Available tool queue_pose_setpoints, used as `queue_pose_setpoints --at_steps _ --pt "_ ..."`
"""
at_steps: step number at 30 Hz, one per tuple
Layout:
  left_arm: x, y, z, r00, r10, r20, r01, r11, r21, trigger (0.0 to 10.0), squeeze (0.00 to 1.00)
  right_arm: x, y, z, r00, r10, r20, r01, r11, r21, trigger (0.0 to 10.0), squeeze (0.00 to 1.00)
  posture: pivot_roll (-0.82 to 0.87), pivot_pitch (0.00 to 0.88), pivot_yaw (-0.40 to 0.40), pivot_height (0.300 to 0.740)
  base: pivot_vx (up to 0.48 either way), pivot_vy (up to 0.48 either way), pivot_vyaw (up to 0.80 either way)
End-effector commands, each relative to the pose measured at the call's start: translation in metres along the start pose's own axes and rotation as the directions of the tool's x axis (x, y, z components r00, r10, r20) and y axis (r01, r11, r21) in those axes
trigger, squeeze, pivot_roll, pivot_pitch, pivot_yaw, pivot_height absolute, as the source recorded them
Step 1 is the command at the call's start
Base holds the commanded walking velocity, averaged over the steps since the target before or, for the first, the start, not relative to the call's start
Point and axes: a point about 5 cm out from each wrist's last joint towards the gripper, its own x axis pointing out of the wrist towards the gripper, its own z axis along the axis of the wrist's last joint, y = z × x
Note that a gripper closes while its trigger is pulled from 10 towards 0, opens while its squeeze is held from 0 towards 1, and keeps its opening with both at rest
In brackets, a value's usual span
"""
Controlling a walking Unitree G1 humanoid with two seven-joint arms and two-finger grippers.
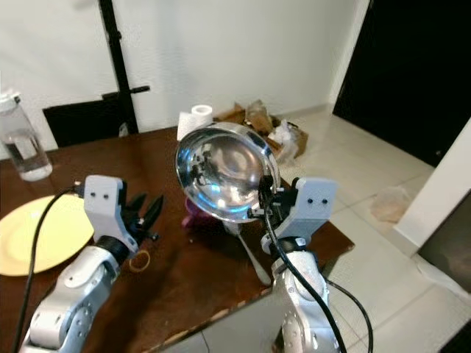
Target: Setting the table
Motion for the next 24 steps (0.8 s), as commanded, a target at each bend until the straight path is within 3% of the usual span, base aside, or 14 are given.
queue_pose_setpoints --at_steps 1,24 --pt "-0.0009 0.0003 -0.0047 1.000 0.004 -0.018 -0.004 1.000 0.004 10.0 0.00 0.0003 0.0026 0.0043 1.000 0.010 0.023 -0.010 1.000 0.001 10.0 0.00 -0.04 0.032 0.086 0.740 -0.285 0.000 0.00" --pt "-0.0002 -0.0006 -0.0042 1.000 -0.001 -0.017 0.001 1.000 -0.002 10.0 0.00 -0.0010 0.0026 0.0025 1.000 0.006 0.019 -0.006 1.000 0.004 10.0 0.00 -0.04 0.034 0.089 0.740 -0.288 0.000 0.00"
